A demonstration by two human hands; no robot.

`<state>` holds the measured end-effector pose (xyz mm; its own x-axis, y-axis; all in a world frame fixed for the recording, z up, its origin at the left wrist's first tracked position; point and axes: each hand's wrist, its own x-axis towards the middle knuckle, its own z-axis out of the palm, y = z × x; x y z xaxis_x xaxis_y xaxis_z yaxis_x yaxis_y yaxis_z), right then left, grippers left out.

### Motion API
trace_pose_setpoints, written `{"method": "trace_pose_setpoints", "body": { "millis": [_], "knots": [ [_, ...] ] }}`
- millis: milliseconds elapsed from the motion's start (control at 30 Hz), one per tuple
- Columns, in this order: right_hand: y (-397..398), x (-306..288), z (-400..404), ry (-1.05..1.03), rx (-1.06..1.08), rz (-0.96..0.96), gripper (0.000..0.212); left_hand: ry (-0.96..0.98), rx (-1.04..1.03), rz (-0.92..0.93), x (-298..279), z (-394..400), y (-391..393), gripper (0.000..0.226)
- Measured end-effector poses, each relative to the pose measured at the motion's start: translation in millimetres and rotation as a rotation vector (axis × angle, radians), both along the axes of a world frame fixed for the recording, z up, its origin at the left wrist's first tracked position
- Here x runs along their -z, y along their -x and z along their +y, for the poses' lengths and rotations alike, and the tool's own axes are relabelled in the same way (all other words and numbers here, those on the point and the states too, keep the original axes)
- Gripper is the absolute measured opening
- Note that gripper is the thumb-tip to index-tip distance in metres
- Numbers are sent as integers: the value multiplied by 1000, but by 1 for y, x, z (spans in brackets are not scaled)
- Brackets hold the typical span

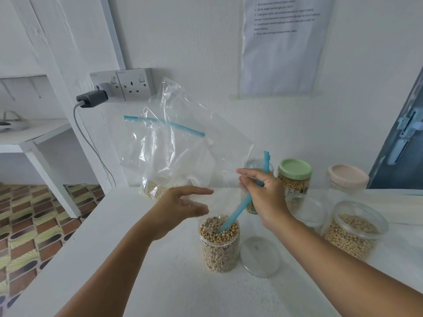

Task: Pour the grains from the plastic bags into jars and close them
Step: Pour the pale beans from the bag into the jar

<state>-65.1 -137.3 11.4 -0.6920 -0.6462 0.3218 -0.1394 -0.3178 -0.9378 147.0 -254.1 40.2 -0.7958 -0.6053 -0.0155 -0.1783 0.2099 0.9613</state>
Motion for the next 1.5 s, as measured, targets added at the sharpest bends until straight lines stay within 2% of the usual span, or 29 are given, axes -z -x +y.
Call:
{"method": "trace_pose_setpoints", "body": {
  "millis": [100, 233, 367, 533, 600, 700, 833, 900, 1067, 1333, 1500],
  "knots": [
    [-5, 0, 4, -22, -29, 52, 26, 153, -85, 7, 6, -2, 6, 35],
    [-11, -3, 8, -51, -98, 98, 27, 250, -188, 95, 15, 4, 16, 25],
    [-7, 0, 7, -93, -95, 198, 31, 222, -117, 75, 16, 9, 19, 28],
    [-4, 7, 8, -131, -88, 259, 31, 122, 29, 2, 12, 10, 14, 45],
    [-3, 10, 9, -129, -104, 245, 31, 144, 4, -16, 12, 8, 14, 45],
    [-2, 12, 11, -141, -152, 238, 33, 312, -78, -23, 18, 6, 18, 43],
    [0, 16, 12, -180, -227, 305, 53, 370, -128, 11, 23, 9, 23, 40],
    [1, 18, 12, -198, -188, 378, 57, 361, -123, 37, 23, 11, 23, 39],
    [2, 16, 16, -176, -121, 419, 49, 322, -7, -61, 19, 8, 17, 50],
    [-2, 19, 14, -145, -87, 468, 47, 504, -112, -75, 30, 9, 27, 47],
    [0, 19, 16, -135, -58, 471, 48, 426, -89, -52, 23, 10, 18, 48]
  ]
}}
